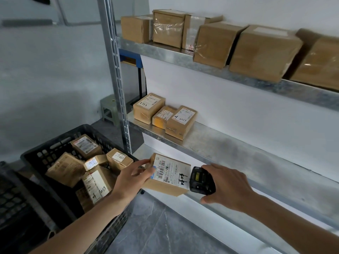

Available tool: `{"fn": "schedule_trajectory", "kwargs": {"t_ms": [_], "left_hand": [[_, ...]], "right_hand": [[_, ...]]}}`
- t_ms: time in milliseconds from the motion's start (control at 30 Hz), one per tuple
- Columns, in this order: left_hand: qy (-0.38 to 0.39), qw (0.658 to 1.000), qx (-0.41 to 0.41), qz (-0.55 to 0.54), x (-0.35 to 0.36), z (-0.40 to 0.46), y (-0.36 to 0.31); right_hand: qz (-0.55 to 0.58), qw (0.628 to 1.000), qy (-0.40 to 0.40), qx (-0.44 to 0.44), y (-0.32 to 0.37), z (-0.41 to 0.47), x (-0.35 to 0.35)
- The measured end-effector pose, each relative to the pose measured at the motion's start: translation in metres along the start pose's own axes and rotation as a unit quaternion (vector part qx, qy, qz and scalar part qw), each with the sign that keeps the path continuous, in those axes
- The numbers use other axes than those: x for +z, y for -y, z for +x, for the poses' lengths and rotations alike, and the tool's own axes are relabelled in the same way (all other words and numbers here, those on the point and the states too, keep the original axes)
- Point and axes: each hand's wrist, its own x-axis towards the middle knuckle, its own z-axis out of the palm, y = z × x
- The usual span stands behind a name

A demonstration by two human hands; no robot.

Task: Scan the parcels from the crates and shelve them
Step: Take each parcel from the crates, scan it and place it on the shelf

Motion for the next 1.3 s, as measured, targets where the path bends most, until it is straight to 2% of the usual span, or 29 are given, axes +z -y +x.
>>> {"fn": "schedule_trajectory", "kwargs": {"t_ms": [100,300,467,767,900,1067,1300], "left_hand": [[0.0,1.0,-0.004,-0.009,0.008,-0.002,-0.004],[-0.002,0.999,-0.035,-0.035,0.034,0.001,-0.007],[0.039,0.997,-0.057,-0.027,0.063,0.003,-0.009],[0.076,0.993,-0.087,-0.021,0.104,0.016,-0.015],[0.044,0.995,-0.078,-0.044,0.125,0.024,-0.023],[0.054,0.995,-0.066,-0.058,0.155,0.031,-0.037],[0.064,0.998,-0.021,0.005,0.174,0.046,-0.032]], "right_hand": [[0.042,0.999,-0.004,0.018,-0.006,-0.002,0.002],[0.25,0.964,0.009,0.087,-0.008,-0.004,0.018],[0.316,0.943,-0.021,0.099,-0.024,-0.003,0.029],[0.335,0.932,-0.077,0.117,-0.067,0.011,0.021],[0.319,0.922,-0.159,0.148,-0.072,0.012,0.029],[0.374,0.909,-0.14,0.123,-0.079,0.015,0.033],[0.403,0.894,-0.166,0.102,-0.09,0.029,0.042]]}}
